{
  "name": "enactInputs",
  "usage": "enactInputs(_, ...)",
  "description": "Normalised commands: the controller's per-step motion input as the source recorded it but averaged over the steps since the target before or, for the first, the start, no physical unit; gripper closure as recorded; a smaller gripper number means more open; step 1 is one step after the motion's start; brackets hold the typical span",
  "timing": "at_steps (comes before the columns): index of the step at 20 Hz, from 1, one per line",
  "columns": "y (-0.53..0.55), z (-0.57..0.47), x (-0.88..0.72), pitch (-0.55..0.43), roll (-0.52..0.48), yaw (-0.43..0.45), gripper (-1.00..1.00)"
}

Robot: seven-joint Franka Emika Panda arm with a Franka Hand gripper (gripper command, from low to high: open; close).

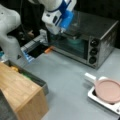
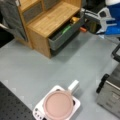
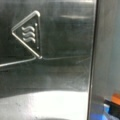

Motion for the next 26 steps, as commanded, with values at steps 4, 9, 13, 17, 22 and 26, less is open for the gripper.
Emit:
enactInputs(4, 0.23, -0.16, -0.05, -0.068, 0.191, -0.213, -1.00)
enactInputs(9, 0.21, -0.19, -0.09, -0.068, 0.164, -0.206, -1.00)
enactInputs(13, 0.14, -0.21, -0.17, -0.086, 0.150, -0.175, -1.00)
enactInputs(17, 0.04, -0.26, -0.23, -0.128, 0.178, -0.142, -1.00)
enactInputs(22, -0.10, -0.31, -0.27, -0.175, 0.215, -0.110, -1.00)
enactInputs(26, -0.30, -0.34, -0.31, -0.197, 0.256, -0.075, -1.00)
